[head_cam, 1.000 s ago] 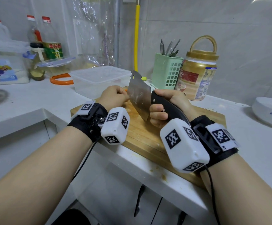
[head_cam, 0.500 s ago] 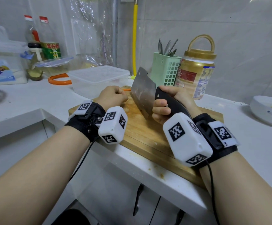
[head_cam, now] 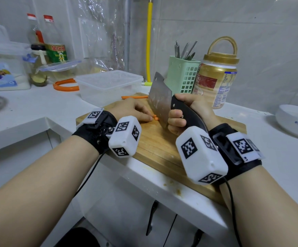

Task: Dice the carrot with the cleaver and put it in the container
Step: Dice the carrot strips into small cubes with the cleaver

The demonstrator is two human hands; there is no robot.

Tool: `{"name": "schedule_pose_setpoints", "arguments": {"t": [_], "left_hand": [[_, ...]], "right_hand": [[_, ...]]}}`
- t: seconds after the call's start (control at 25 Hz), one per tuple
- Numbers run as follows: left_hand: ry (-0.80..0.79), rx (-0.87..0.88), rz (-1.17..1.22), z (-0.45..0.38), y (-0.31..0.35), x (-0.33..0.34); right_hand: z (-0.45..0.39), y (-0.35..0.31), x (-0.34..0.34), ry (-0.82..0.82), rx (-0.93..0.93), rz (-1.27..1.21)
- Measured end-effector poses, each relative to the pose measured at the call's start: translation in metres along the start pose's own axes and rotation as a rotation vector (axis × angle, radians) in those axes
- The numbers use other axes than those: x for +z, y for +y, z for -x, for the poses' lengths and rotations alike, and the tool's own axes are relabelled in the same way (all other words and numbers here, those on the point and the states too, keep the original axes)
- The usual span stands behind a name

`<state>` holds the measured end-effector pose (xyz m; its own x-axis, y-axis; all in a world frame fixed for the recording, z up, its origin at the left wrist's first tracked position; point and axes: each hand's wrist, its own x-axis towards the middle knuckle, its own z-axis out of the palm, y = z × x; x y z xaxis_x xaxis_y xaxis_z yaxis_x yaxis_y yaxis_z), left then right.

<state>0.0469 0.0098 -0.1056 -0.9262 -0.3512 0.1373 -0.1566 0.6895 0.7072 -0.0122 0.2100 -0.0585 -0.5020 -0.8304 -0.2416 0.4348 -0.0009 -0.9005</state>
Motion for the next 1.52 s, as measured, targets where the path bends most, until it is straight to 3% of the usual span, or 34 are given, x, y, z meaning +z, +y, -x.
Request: {"name": "schedule_pose_setpoints", "arguments": {"t": [0.48,0.88,1.12,1.36,1.52], "left_hand": [[-0.023,0.065,0.027,-0.001,-0.001,0.003],[-0.024,0.060,0.061,0.001,0.005,0.002],[-0.033,0.231,0.111,0.009,0.013,0.005],[-0.039,0.220,0.162,0.005,0.009,0.006],[-0.020,0.182,0.048,0.005,0.009,0.005]], "right_hand": [[-0.016,0.001,0.008,0.113,0.038,0.127],[-0.007,-0.001,-0.005,0.063,-0.043,-0.019],[-0.005,0.001,-0.001,0.026,-0.052,-0.020],[-0.005,0.002,0.002,0.018,-0.055,-0.016],[-0.003,0.002,0.003,-0.017,-0.079,-0.054]]}}
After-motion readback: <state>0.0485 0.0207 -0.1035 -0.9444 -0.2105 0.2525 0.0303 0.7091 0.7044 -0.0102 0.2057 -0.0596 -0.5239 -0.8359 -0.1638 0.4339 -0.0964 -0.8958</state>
